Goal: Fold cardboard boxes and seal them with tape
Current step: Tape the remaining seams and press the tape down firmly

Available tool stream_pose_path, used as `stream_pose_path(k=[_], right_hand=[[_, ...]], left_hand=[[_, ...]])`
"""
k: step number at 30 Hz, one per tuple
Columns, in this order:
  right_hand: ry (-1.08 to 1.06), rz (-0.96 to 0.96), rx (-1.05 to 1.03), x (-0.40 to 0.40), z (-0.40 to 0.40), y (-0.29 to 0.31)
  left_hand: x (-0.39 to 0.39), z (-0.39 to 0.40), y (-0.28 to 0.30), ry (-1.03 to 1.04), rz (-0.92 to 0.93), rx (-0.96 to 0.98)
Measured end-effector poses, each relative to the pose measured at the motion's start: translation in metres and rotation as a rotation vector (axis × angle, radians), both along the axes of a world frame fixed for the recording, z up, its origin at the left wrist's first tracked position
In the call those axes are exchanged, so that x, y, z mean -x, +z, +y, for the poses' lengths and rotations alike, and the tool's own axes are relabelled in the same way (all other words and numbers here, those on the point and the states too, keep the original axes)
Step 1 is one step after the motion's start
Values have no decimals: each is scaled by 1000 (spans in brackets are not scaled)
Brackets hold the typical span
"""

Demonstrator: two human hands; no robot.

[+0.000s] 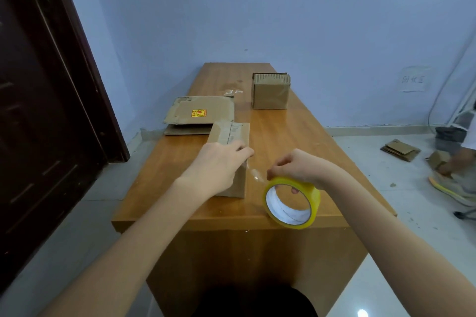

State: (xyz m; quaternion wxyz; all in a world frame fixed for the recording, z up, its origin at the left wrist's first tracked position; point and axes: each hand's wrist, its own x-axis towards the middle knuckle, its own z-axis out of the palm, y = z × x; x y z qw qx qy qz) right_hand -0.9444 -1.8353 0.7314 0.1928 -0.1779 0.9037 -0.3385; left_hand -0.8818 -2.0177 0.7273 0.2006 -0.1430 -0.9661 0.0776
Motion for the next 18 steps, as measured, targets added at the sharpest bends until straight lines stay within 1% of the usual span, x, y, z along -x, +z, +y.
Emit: stream_pose_path(k=[4,8,10,13,15,17,18], right_hand=[[-15,27,-9,-6,20,0],[-114,179,18,-6,29,-5],[-199,311,-13,-6,28,-8],[-288,596,-186,-6,23,-17],[-299,776,-253,-4,19,-31],[-258,967,-268,2,17,-50],[-224,994,-312,3,15,-57]], left_hand=[[1,-2,0,-18,-8,-41],[0,-6,-3,-21,7,-74],[-2,-5,-2,-7,9,-94],[-6,-1,0,6,22,-64],[-9,3,1,9,28,-27],[-10,4,1,12,25,-4],[-10,5,1,15,22,-2]])
